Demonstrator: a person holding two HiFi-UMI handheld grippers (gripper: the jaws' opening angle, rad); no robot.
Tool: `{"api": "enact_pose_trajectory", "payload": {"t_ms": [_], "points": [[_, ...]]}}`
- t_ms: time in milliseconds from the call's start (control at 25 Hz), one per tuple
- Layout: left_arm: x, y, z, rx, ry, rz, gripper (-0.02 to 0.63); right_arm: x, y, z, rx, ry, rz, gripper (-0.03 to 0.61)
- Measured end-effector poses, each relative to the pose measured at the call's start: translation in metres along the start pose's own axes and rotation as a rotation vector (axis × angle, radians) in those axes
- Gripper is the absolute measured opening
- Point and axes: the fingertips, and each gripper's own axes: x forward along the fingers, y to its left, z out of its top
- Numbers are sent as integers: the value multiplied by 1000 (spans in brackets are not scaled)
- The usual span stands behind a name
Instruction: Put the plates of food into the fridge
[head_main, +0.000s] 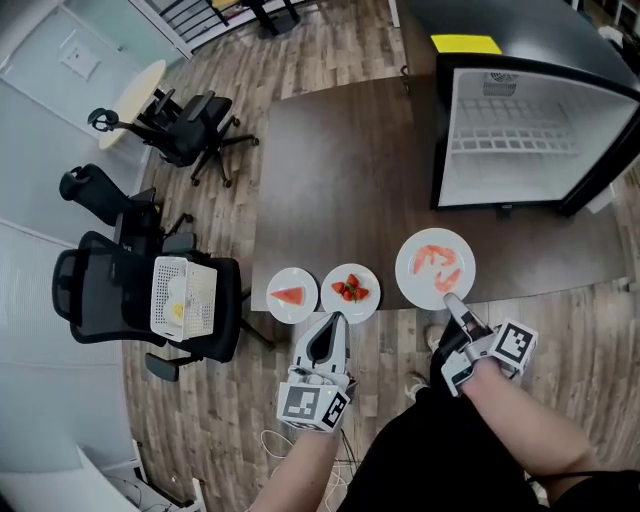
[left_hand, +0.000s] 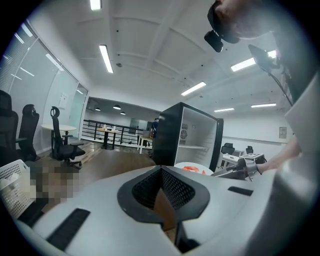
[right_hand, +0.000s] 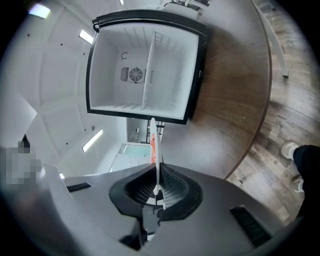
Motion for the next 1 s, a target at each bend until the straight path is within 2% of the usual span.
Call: {"api": "enact_pose_trajectory", "payload": {"t_ms": [280, 600, 1000], "points": [[18, -25, 13, 16, -14, -81, 3, -23, 10, 29, -26, -74, -16, 18], [44, -52, 29, 30, -36, -149, 3, -42, 25, 57, -3, -132, -10, 18], [91, -71, 49, 40, -30, -152, 3, -27, 31, 106, 5, -127, -3, 18]]}}
